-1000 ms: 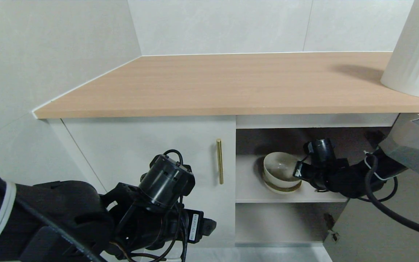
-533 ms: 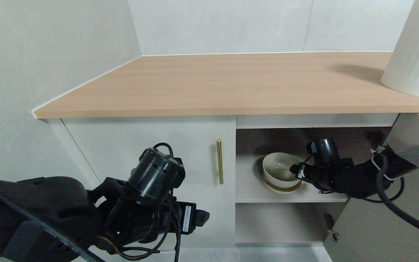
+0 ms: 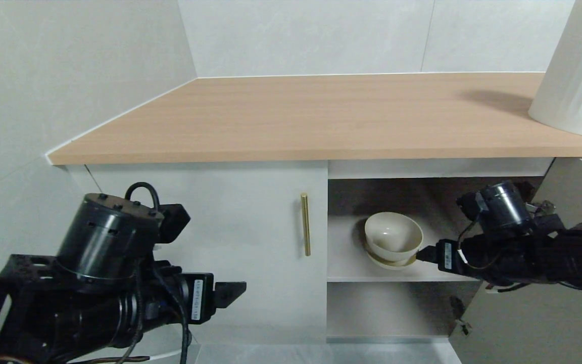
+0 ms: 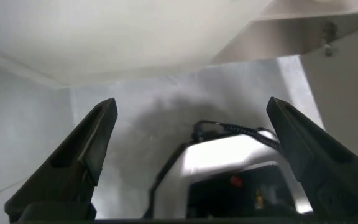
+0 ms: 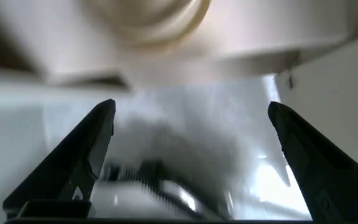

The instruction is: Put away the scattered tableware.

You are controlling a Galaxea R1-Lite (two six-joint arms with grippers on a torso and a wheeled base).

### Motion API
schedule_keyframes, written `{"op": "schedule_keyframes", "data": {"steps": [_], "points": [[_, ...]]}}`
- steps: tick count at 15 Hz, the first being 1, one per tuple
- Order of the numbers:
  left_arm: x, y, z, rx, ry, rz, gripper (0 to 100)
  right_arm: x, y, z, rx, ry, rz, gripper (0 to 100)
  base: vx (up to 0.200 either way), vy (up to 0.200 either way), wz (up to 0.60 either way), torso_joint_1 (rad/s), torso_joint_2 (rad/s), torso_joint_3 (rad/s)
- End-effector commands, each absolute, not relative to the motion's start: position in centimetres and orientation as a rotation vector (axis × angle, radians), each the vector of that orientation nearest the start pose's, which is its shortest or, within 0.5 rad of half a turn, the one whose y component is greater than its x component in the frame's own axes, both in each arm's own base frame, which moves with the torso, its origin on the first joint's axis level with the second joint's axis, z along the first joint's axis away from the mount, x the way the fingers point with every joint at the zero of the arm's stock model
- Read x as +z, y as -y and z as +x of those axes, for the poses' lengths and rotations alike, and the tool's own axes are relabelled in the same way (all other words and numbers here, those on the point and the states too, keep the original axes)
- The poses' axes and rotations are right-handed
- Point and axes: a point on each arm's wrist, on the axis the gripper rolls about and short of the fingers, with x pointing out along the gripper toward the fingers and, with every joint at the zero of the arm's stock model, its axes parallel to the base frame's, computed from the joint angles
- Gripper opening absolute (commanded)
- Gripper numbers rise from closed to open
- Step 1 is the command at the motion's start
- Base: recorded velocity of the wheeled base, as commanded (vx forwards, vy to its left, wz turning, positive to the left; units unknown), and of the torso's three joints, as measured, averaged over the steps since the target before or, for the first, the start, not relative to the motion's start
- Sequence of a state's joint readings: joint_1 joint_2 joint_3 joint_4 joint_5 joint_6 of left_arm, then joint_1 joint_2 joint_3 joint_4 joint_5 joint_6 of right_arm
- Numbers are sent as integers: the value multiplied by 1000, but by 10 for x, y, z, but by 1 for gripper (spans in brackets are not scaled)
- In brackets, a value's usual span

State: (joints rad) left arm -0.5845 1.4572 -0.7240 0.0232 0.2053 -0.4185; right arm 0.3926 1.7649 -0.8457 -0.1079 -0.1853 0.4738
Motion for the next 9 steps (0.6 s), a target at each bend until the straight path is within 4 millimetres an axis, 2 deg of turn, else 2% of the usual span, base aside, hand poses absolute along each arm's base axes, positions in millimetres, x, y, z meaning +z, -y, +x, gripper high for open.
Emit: {"op": "schedule_keyframes", "data": {"steps": [1, 2, 4, 6, 7, 9], "points": [[177, 100, 175, -189, -706, -110, 100, 154, -103, 222, 120, -758, 191, 100, 0, 0, 0, 0, 0, 0], [178, 99, 175, -192, -700, -97, 100, 156, -100, 209, 133, -746, 178, 100, 0, 0, 0, 0, 0, 0], [178, 100, 177, -196, -697, -86, 100, 178, -95, 185, 176, -674, 192, 100, 0, 0, 0, 0, 0, 0], [174, 103, 180, -199, -713, -71, 100, 194, -94, 163, 220, -696, 168, 100, 0, 0, 0, 0, 0, 0], [169, 106, 184, -196, -734, -61, 100, 202, -94, 157, 231, -716, 156, 100, 0, 0, 0, 0, 0, 0], [166, 108, 186, -177, -743, -47, 100, 204, -94, 157, 231, -723, 153, 100, 0, 0, 0, 0, 0, 0]]}}
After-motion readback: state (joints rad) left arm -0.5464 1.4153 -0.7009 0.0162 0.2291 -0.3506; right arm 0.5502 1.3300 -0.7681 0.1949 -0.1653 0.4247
